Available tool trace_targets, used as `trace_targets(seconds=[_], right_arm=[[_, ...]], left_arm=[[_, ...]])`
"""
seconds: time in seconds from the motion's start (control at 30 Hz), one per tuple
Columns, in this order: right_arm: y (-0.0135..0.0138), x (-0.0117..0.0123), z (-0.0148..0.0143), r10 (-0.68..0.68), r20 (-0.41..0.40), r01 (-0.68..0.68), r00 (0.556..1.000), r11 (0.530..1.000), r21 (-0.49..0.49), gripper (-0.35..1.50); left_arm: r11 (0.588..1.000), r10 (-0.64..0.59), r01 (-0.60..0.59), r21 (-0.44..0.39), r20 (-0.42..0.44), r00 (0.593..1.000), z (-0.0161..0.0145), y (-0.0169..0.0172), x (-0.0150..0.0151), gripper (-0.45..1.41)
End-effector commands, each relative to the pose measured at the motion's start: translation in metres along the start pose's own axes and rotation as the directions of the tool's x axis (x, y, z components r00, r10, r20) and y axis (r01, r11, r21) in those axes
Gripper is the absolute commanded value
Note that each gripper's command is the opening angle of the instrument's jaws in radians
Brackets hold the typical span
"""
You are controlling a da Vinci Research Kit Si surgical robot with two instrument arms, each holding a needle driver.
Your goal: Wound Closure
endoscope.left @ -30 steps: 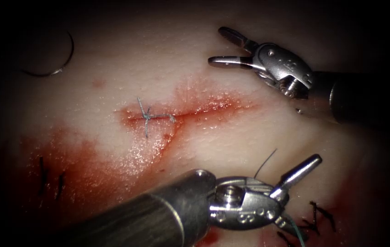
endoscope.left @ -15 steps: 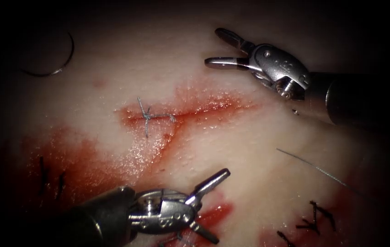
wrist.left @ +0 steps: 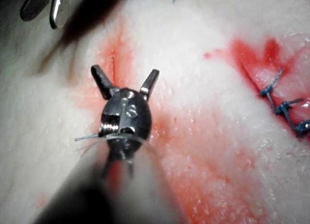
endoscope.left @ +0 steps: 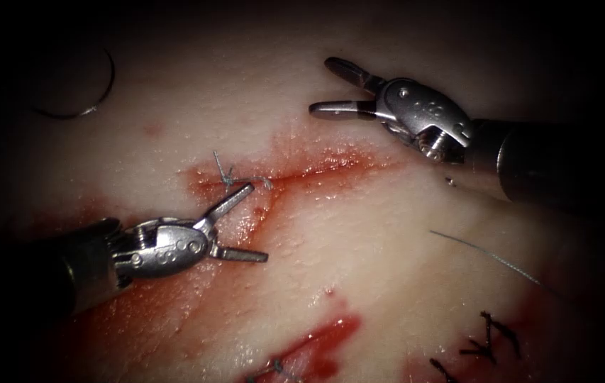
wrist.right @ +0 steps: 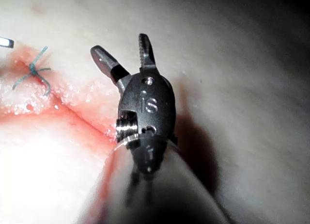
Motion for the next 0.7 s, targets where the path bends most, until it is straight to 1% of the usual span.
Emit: trace_targets(seconds=[0.03, 0.1, 0.17, 0.23, 0.3, 0.33, 0.37, 0.4, 0.43, 0.5, 0.57, 0.63, 0.7], right_arm=[[0.0001, 0.0002, 0.0014, -0.009, -0.004, 0.009, 1.0, 1.0, -0.003, 1.14], [0.0, 0.0002, 0.0016, -0.009, 0.005, 0.009, 1.0, 1.0, -0.002, 1.14], [-0.0001, 0.0001, 0.0016, -0.016, 0.019, 0.016, 1.0, 1.0, 0.001, 1.14], [-0.0002, 0.0, 0.0017, -0.018, 0.029, 0.018, 0.999, 1.0, 0.005, 1.13], [-0.0002, -0.0001, 0.0017, -0.019, 0.034, 0.018, 0.999, 1.0, 0.006, 1.09], [-0.0002, -0.0001, 0.0017, -0.019, 0.037, 0.019, 0.999, 1.0, 0.007, 1.06], [-0.0002, -0.0002, 0.0017, -0.02, 0.045, 0.019, 0.999, 1.0, 0.01, 1.04], [-0.0002, -0.0002, 0.0017, -0.02, 0.045, 0.019, 0.999, 1.0, 0.01, 1.04], [-0.0003, -0.0002, 0.0017, -0.02, 0.048, 0.02, 0.999, 1.0, 0.011, 1.03], [-0.0003, -0.0002, 0.0017, -0.02, 0.047, 0.02, 0.999, 1.0, 0.011, 1.01], [-0.0003, -0.0002, 0.0017, -0.021, 0.047, 0.02, 0.999, 1.0, 0.011, 1.01], [-0.0003, -0.0003, 0.0017, -0.021, 0.047, 0.02, 0.999, 1.0, 0.011, 1.01], [-0.0003, -0.0003, 0.0017, -0.021, 0.047, 0.02, 0.999, 1.0, 0.01, 1.01]], left_arm=[[0.999, -0.001, -0.001, 0.041, 0.043, 0.999, 0.0011, -0.0009, -0.0002, 0.77], [0.994, -0.011, -0.003, 0.107, 0.128, 0.992, 0.0018, -0.0017, -0.0006, 0.76], [0.989, -0.018, -0.007, 0.145, 0.172, 0.985, 0.0024, -0.002, -0.0009, 0.76], [0.985, -0.019, -0.017, 0.173, 0.205, 0.979, 0.0032, -0.002, -0.0011, 0.62], [0.979, -0.026, -0.022, 0.202, 0.234, 0.972, 0.0041, -0.0017, -0.0012, 0.54], [0.978, -0.027, -0.024, 0.207, 0.242, 0.97, 0.0045, -0.0014, -0.0011, 0.46], [0.978, -0.022, -0.035, 0.205, 0.269, 0.963, 0.0051, -0.0009, -0.0009, 0.37], [0.978, -0.022, -0.035, 0.205, 0.269, 0.963, 0.0051, -0.0009, -0.0009, 0.37], [0.979, -0.015, -0.045, 0.198, 0.292, 0.956, 0.0056, -0.0004, -0.0007, 0.34], [0.983, 0.014, -0.074, 0.169, 0.334, 0.943, 0.0063, 0.0003, -0.0005, 0.34], [0.984, 0.058, -0.118, 0.135, 0.382, 0.922, 0.0071, 0.0011, -0.0003, 0.32], [0.977, 0.111, -0.176, 0.119, 0.421, 0.9, 0.0078, 0.0018, -0.0002, 0.25], [0.969, 0.152, -0.221, 0.11, 0.439, 0.886, 0.0082, 0.0022, -0.0001, 0.24]])
